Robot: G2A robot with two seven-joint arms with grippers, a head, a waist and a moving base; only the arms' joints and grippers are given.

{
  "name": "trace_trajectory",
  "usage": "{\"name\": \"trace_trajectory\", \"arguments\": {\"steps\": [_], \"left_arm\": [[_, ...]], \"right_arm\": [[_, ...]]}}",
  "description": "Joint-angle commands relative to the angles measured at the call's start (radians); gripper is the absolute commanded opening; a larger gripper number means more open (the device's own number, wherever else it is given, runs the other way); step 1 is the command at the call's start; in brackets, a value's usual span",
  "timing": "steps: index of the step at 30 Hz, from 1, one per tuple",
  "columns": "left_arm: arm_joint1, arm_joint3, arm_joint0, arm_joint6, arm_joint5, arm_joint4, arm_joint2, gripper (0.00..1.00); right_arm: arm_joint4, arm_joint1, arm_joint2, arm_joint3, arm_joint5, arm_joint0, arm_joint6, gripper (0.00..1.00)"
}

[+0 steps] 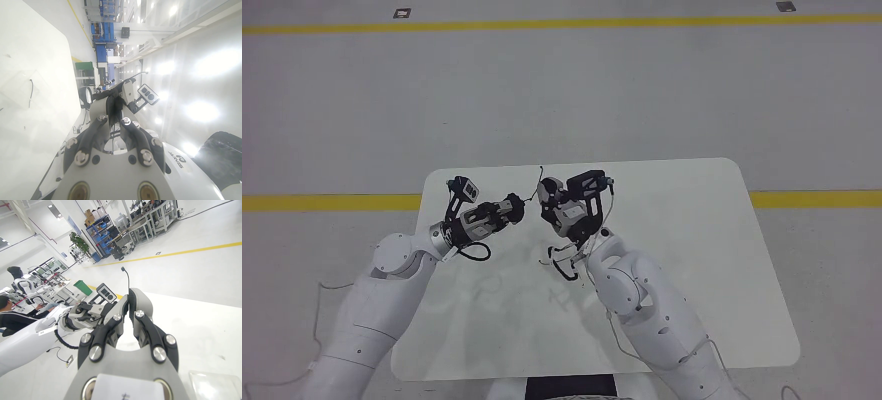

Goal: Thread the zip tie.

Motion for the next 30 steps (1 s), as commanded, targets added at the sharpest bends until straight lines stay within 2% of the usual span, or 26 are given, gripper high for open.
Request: {"name": "trace_trajectory", "arguments": {"steps": [1,24,30], "left_arm": [[0.0,0.0,0.0,0.0,0.0,0.0,0.0,0.0],[0.0,0.0,0.0,0.0,0.0,0.0,0.0,0.0],[0.0,0.0,0.0,0.0,0.0,0.0,0.0,0.0]], "right_arm": [[0.002,0.001,-0.002,-0.001,-0.006,-0.001,0.003,0.0],[0.016,0.004,-0.032,-0.002,0.0,-0.008,0.016,0.0],[0.018,0.002,-0.04,0.004,0.022,-0.006,0.012,0.0]]}}
